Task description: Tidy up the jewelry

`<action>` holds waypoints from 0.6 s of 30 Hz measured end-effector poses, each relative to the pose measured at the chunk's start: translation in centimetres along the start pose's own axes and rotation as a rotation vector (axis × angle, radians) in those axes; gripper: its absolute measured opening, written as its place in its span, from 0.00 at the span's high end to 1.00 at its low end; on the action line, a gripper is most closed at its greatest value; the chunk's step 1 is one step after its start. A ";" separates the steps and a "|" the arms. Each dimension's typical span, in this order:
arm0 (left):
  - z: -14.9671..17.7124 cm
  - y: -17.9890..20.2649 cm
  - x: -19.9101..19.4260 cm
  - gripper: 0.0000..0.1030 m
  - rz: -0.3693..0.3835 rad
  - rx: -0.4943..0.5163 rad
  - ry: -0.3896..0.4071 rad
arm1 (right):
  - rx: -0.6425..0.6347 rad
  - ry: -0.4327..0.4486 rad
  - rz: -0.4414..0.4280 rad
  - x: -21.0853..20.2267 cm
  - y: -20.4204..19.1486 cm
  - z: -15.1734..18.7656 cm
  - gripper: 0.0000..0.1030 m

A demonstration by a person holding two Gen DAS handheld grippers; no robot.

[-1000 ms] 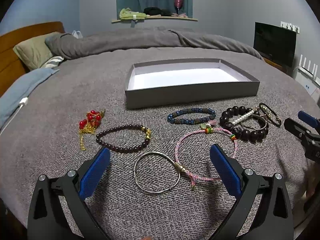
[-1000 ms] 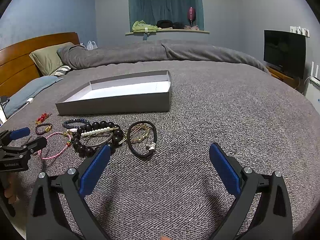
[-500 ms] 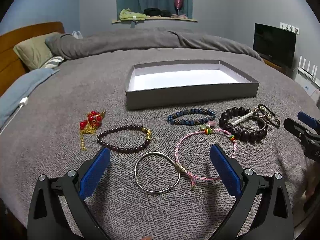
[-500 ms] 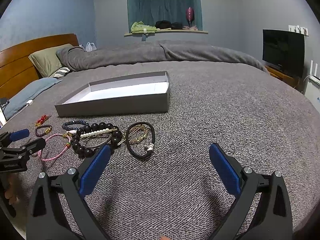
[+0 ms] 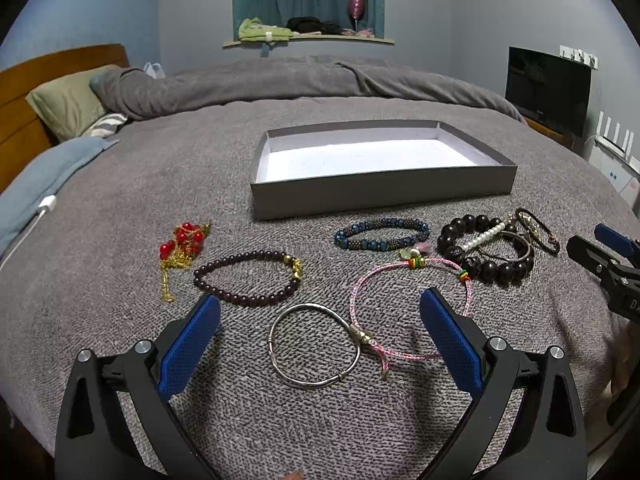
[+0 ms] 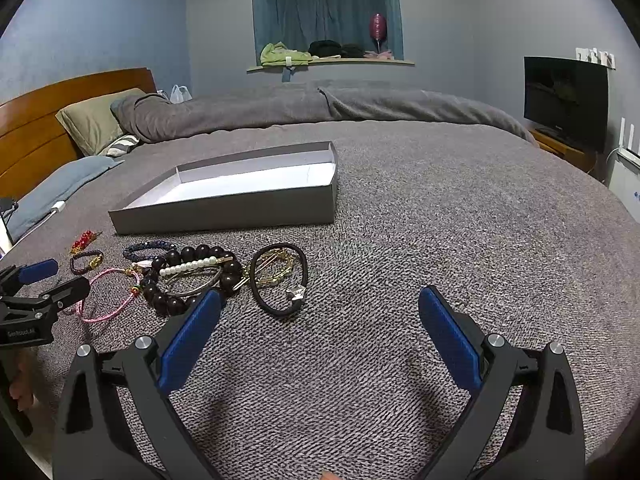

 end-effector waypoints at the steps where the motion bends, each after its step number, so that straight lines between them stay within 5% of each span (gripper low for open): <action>1: 0.0 0.0 0.0 0.04 0.000 0.000 0.000 | 0.000 0.000 0.000 0.0 0.0 0.0 0.05; 18: -0.1 0.0 0.1 0.04 0.002 0.000 0.003 | 0.002 -0.001 0.000 -0.1 0.0 0.0 0.05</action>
Point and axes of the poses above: each gripper's, at about its wrist camera, not at the fingertips, and x roughly the way its jaws point, y to its right, z to its underside, the point moved 6 cm from there along x, roughly the way its jaws point, and after that the axes turned 10 degrees about z, right-handed, at the moved point
